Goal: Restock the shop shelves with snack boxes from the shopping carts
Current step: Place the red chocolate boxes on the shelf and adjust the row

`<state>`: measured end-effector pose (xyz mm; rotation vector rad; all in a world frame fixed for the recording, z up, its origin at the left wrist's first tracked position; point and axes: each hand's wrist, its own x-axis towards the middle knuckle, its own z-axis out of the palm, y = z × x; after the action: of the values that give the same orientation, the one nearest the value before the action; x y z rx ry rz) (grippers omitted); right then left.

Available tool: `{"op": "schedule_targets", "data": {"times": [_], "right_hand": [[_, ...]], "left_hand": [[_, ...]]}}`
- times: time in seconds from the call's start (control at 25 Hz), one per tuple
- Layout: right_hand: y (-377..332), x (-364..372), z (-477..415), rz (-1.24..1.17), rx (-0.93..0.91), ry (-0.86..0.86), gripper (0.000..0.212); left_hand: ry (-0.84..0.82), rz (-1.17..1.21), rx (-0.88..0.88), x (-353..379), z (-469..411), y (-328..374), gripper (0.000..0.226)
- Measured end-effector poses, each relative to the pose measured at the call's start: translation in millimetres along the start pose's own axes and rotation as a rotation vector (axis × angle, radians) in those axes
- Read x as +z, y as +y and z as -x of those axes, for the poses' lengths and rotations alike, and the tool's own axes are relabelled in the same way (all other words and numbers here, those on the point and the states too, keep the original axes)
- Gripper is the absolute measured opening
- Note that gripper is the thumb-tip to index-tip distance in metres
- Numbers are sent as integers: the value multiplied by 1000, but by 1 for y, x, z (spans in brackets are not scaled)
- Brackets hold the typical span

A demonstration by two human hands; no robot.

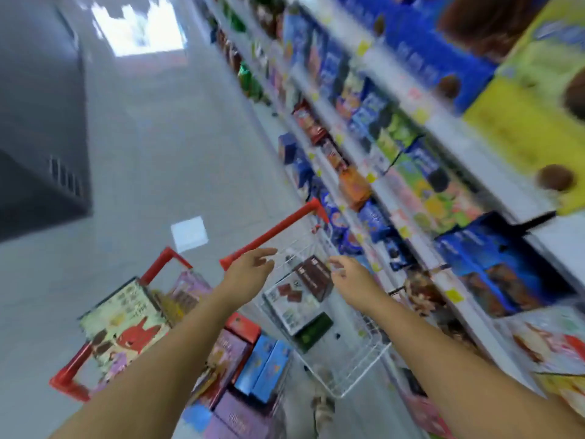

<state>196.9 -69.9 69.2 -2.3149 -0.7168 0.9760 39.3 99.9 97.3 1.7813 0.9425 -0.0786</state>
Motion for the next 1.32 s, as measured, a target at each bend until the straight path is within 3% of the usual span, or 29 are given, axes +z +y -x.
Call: {"op": "schedule_targets", "data": {"times": [0.32, 0.56, 0.68, 0.8, 0.96, 1.08, 1.2, 1.32], "right_hand": [[107, 96, -111, 35, 379, -248, 47], [136, 145, -148, -3, 395, -304, 49], [145, 159, -150, -40, 359, -241, 53], [154, 163, -155, -103, 354, -183, 57], [171, 152, -154, -110, 395, -240, 43], [184, 140, -158, 155, 243, -33, 38], [182, 136, -189, 375, 47, -9, 61], [174, 147, -213, 531, 87, -96, 90]], "left_hand": [[123, 318, -417, 86, -64, -98, 37], [198, 567, -695, 135, -92, -131, 43], [214, 635, -764, 145, -105, -133, 30], [198, 743, -842, 156, -116, -133, 46], [104, 632, -853, 167, -119, -132, 66], [110, 469, -729, 173, -118, -116, 46], [157, 409, -619, 172, -132, -121, 29], [208, 399, -625, 167, -139, -134, 33]]}}
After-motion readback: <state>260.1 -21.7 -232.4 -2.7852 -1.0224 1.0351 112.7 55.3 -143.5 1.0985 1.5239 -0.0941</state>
